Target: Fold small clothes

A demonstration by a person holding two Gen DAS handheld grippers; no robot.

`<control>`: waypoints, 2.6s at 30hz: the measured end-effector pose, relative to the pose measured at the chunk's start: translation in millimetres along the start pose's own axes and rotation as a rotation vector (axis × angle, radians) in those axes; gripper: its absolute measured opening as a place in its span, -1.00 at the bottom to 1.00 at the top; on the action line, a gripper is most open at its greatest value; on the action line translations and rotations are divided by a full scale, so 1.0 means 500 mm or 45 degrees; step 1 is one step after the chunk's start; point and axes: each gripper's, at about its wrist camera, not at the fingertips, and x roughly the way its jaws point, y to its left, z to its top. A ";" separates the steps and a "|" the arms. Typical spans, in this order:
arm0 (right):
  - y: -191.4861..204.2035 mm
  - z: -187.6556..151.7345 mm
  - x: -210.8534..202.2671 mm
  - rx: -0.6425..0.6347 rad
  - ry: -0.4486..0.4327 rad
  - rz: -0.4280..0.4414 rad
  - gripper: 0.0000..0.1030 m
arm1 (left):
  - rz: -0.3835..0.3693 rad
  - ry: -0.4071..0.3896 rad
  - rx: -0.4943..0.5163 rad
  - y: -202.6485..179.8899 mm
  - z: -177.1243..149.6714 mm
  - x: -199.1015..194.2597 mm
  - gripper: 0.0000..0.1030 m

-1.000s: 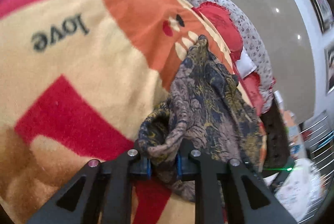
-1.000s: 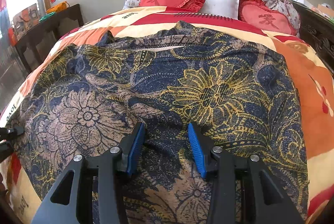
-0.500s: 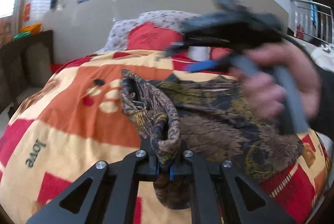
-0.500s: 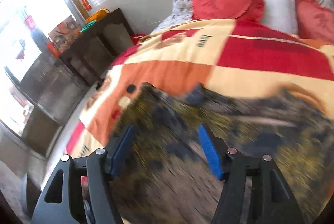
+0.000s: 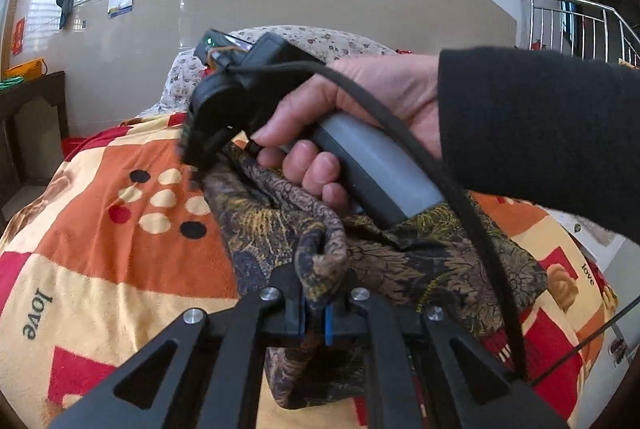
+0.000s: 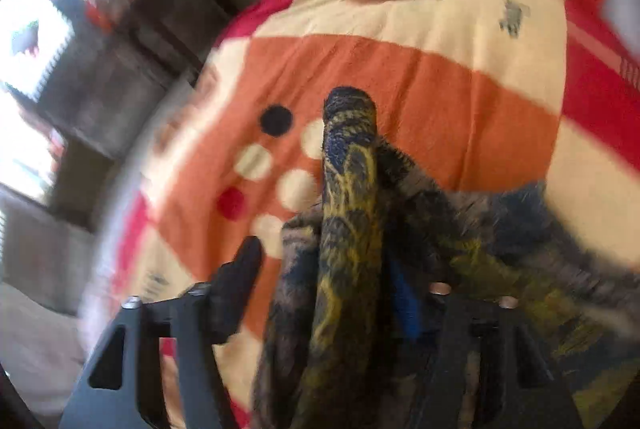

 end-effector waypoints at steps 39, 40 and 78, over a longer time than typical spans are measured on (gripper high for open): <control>-0.541 -0.369 -0.289 0.469 -0.168 -0.136 -0.54 | -0.481 0.338 0.304 -0.461 -0.039 0.143 -0.74; -0.546 -0.375 -0.297 0.497 -0.184 -0.116 -0.53 | -0.496 0.347 0.293 -0.449 -0.040 0.128 -0.65; -0.441 -0.361 -0.261 0.627 -0.571 -0.704 -0.74 | 0.095 0.363 -0.217 -0.194 0.187 0.502 0.16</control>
